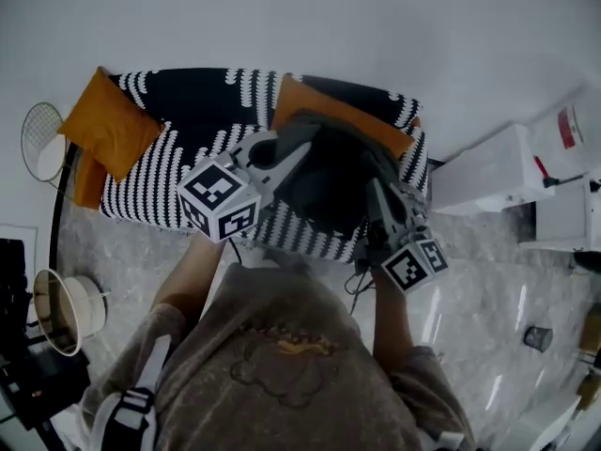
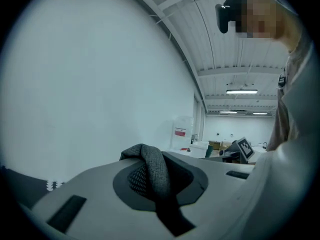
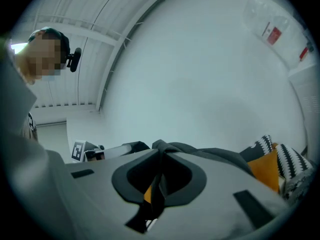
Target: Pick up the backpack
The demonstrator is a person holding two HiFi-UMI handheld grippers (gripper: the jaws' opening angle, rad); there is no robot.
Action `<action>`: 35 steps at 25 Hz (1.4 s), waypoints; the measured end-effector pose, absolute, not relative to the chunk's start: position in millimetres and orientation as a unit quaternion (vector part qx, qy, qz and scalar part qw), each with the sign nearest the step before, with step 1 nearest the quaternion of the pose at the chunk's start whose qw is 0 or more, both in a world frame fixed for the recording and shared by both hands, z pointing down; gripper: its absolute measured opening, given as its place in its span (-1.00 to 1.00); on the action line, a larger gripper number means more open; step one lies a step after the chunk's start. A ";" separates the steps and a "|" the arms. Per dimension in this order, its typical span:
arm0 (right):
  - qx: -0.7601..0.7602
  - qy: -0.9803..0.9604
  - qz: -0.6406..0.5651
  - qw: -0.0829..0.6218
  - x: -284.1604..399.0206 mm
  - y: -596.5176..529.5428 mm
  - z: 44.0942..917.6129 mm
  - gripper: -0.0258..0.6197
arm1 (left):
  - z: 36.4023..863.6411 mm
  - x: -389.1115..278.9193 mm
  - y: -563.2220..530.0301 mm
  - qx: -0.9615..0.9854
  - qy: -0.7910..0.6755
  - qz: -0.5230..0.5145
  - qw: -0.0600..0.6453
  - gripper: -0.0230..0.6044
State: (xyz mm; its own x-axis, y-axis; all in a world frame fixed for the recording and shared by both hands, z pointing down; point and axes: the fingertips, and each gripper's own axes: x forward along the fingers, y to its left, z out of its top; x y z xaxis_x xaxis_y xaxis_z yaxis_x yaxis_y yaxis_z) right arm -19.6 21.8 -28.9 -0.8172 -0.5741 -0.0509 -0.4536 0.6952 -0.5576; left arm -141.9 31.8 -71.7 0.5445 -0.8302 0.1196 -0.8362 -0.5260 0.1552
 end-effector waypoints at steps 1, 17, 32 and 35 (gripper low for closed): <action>-0.267 0.917 -0.275 0.109 -20.7 26.9 -28.6 -0.84 | -72.6 -142.6 39.2 0.867 -0.488 0.015 0.098 -0.82; -0.191 0.928 -0.308 0.090 -31.3 171.9 -11.5 -0.84 | -62.2 -144.1 212.4 0.826 -0.554 0.022 0.103 -0.82; -0.171 0.935 -0.303 0.063 -6.0 258.8 -15.0 -0.84 | -63.2 -114.3 307.8 0.817 -0.569 0.021 0.095 -0.82; -0.163 0.937 -0.304 0.061 -1.3 263.6 -13.9 -0.84 | -61.6 -109.1 311.7 0.812 -0.576 0.020 0.093 -0.82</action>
